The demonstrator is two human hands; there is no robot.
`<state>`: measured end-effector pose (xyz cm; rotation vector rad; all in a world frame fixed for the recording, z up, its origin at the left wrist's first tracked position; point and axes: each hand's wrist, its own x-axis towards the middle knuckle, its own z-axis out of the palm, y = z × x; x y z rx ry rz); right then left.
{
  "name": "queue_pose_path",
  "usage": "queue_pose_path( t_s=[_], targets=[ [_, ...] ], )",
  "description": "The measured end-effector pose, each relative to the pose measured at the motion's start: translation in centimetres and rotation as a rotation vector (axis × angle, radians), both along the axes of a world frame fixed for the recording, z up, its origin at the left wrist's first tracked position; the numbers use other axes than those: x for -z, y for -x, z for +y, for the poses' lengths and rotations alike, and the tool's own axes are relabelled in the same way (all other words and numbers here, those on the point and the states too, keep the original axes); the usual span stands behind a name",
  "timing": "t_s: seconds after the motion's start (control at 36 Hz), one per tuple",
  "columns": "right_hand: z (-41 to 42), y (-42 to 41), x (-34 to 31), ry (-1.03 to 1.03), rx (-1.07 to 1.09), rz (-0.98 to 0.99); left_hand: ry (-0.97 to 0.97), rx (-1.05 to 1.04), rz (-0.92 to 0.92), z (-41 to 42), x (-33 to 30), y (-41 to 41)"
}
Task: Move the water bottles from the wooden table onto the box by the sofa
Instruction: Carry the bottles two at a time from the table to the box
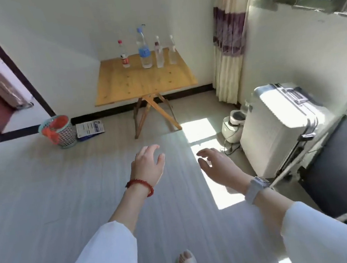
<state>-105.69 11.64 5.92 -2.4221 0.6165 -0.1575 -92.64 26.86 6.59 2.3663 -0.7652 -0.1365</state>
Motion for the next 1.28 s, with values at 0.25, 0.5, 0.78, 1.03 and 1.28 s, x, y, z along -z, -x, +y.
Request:
queue_pose_path(
  t_s=[0.25,0.5,0.78,1.03,1.28],
  targets=[
    [-8.6,-22.3,-2.5,0.0,-0.011,-0.063,0.068,-0.055,-0.036,-8.2,-3.6,-21.5],
    [-20.9,-39.0,-0.8,-0.047,0.054,-0.098,0.071,-0.009,-0.027,-20.8,-2.0,-38.9],
    [-37.6,-58.8,-0.9,-0.078,0.081,-0.064,0.022,-0.028,-0.018,-36.3,-1.5,-59.4],
    [-48.0,-72.8,1.5,-0.108,0.176,-0.051,0.043,-0.023,0.026,-46.4,1.4,-72.7],
    [-59.2,-87.4,7.1,-0.192,0.429,-0.048,0.115,0.04,0.196,-58.8,8.0,-86.2]
  ],
)
